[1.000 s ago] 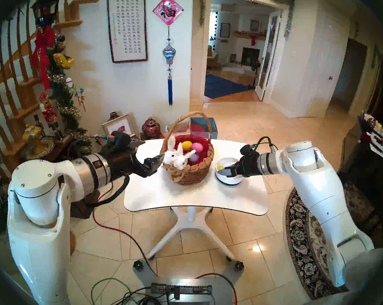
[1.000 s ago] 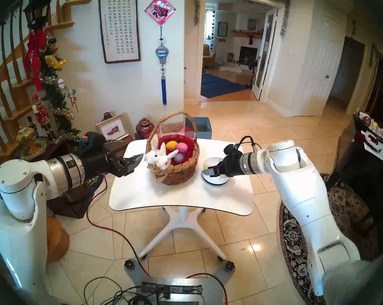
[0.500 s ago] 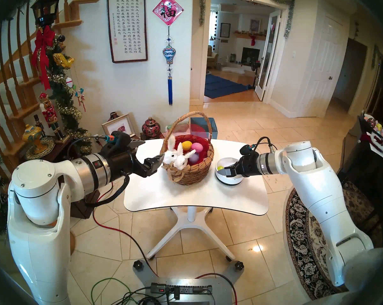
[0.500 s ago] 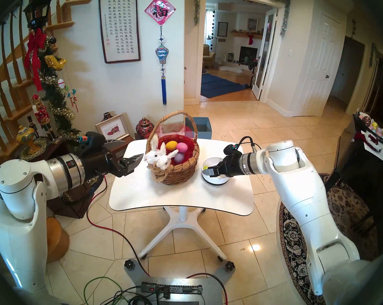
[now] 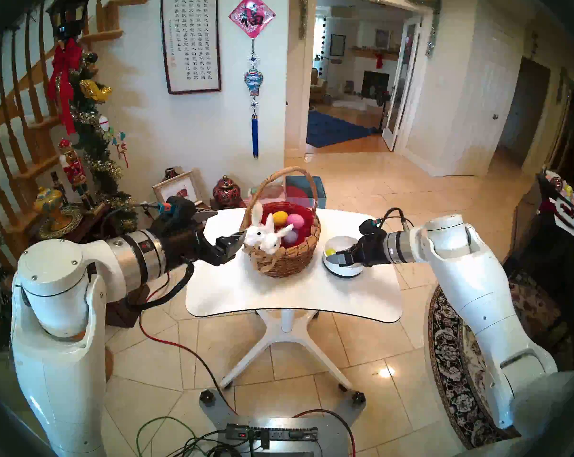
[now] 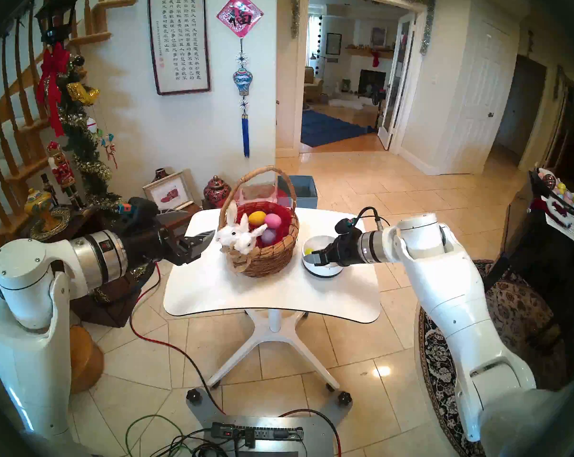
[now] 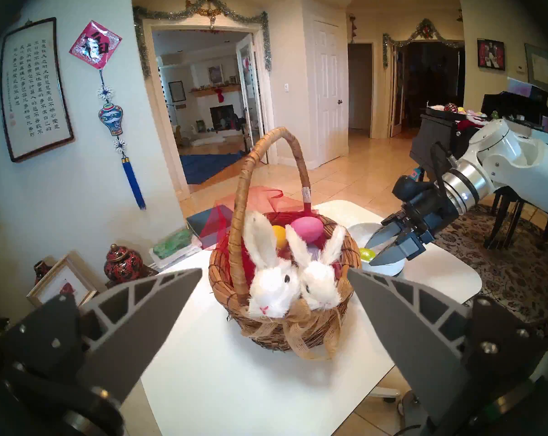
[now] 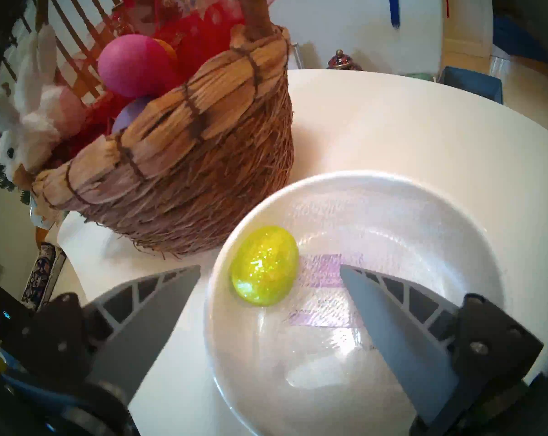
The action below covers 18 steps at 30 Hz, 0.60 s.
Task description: Put easter egg into basket
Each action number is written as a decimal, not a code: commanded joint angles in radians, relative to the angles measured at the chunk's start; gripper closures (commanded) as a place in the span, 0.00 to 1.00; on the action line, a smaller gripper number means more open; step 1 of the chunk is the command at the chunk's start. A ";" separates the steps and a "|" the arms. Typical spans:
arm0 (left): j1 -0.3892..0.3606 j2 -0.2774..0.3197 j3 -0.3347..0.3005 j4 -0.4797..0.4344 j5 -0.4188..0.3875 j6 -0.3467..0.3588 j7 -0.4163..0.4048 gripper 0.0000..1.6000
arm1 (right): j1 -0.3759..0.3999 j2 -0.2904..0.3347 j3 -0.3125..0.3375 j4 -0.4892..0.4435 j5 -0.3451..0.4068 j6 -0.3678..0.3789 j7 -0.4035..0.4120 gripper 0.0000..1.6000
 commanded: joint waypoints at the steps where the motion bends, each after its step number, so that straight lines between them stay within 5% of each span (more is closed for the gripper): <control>1: -0.008 0.000 0.002 -0.005 -0.001 0.001 0.000 0.00 | 0.024 -0.010 0.011 -0.005 0.005 -0.009 -0.003 0.11; 18: -0.009 -0.003 0.001 -0.005 0.004 0.002 -0.005 0.00 | 0.021 -0.005 0.014 -0.002 -0.001 -0.009 -0.005 0.13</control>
